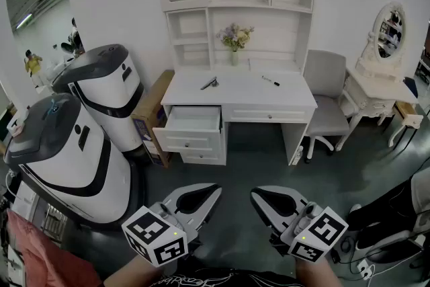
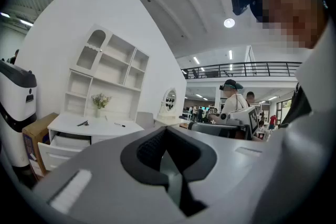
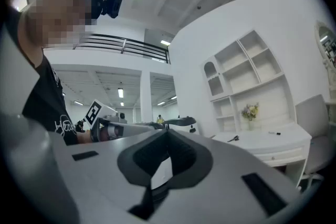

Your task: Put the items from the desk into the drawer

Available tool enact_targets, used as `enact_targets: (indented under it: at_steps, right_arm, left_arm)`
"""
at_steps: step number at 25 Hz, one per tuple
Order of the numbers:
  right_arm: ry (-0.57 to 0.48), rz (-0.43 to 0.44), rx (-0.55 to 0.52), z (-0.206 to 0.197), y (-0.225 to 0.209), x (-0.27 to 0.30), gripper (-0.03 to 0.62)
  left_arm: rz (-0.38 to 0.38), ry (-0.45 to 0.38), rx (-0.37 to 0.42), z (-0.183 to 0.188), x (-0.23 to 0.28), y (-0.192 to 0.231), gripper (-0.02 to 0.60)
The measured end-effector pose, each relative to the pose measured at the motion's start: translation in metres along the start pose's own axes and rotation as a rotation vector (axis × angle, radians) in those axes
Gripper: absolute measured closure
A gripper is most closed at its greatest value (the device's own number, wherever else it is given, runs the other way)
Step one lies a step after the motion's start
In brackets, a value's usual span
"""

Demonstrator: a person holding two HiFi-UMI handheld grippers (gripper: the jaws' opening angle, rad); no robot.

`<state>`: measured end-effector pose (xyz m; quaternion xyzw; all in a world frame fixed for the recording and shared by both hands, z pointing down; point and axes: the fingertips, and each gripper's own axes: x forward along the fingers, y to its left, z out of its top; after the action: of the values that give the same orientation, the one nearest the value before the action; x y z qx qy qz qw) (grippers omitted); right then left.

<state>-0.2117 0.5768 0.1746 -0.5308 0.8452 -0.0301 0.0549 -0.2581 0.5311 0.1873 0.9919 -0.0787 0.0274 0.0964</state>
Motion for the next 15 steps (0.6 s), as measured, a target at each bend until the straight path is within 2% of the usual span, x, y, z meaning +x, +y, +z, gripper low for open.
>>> enact_targets:
  at_steps: [10,15]
  right_arm:
    - [0.026,-0.002,0.010,-0.010,0.001,-0.008,0.586]
    - [0.014,-0.025,0.059,-0.014,-0.010,-0.007,0.586]
  left_arm:
    - [-0.004,0.000,-0.031,-0.009,0.002,-0.004,0.573]
    - [-0.010,0.012,-0.032,-0.012,0.004,-0.002,0.574]
